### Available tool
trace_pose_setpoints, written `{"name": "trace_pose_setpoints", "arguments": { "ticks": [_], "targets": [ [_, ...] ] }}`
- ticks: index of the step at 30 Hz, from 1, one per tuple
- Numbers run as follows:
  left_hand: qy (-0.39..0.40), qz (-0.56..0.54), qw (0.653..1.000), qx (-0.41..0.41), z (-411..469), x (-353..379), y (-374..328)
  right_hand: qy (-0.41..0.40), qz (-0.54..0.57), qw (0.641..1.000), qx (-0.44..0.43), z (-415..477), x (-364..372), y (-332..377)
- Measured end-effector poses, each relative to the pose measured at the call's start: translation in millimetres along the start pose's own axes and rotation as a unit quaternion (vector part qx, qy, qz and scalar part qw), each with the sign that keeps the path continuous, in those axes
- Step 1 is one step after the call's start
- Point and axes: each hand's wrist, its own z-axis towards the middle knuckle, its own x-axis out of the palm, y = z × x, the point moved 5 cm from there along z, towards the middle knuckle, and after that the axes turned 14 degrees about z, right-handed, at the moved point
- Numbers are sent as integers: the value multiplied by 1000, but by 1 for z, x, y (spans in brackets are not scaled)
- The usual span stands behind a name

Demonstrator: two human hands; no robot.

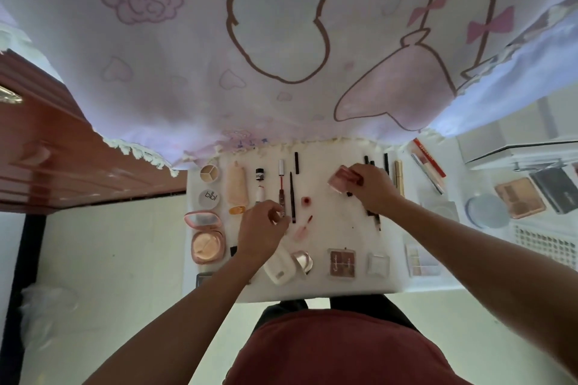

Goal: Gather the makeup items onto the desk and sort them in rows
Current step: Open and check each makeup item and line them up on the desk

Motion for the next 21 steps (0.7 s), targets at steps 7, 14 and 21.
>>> {"name": "trace_pose_setpoints", "arguments": {
  "ticks": [7,14,21],
  "targets": [
    [-4,-122,991,60,14,-48,-31,6,430,896,108,-49,-25,46],
    [-12,-152,970,191,-5,-95,-68,26,594,785,174,-76,-8,89],
    [-31,-144,960,238,-18,-121,-68,63,595,780,183,-86,2,121]
  ]
}}
